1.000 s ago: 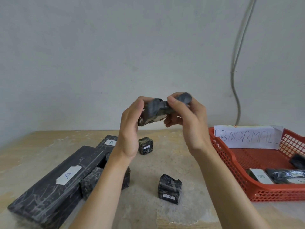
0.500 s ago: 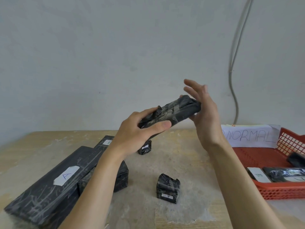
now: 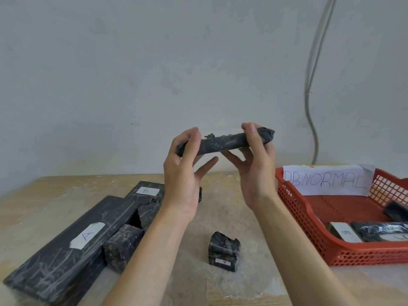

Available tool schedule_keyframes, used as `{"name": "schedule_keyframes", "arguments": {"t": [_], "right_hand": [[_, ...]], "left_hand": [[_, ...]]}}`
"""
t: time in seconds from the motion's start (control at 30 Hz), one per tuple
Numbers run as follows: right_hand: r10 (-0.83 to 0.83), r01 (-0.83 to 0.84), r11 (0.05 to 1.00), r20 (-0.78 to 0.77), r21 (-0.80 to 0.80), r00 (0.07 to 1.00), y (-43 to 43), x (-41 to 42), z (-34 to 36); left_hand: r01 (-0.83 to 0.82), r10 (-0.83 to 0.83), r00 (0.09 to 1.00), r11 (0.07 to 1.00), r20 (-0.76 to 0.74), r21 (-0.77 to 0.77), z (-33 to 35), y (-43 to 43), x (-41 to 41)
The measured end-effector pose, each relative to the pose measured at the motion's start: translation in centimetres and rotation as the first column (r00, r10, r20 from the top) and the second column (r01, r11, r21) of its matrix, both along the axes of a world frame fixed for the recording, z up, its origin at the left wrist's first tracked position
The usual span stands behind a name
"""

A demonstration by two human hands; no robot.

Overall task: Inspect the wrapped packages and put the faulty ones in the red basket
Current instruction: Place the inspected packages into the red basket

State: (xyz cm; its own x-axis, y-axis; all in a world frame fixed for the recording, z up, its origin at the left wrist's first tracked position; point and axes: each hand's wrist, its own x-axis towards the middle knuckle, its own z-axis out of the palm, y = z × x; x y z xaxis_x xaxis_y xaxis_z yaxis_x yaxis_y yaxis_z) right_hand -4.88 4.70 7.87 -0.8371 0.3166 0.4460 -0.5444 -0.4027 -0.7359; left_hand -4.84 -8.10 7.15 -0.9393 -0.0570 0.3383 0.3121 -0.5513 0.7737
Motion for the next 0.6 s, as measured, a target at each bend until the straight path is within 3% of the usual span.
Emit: {"name": "schedule_keyframes", "arguments": {"t": [0.1, 0.3, 0.6], "right_hand": [[0.092, -0.092, 0.995, 0.006, -0.042, 0.996, -0.8, 0.2, -0.2], [-0.063, 0.067, 0.997, 0.114, -0.033, 0.991, -1.5, 0.3, -0.3], [-0.099, 0.097, 0.995, 0.060, 0.025, 0.993, -2.2, 0.9, -0.3]], "left_hand": [[-0.110, 0.109, 0.992, 0.994, -0.056, -0.007, 0.0, 0.1, -0.1], [-0.163, 0.156, 0.980, 0.985, -0.122, -0.051, -0.5, 0.5, 0.0], [-0.157, 0.156, 0.980, 0.988, -0.122, 0.002, -0.7, 0.3, -0.3]]}}
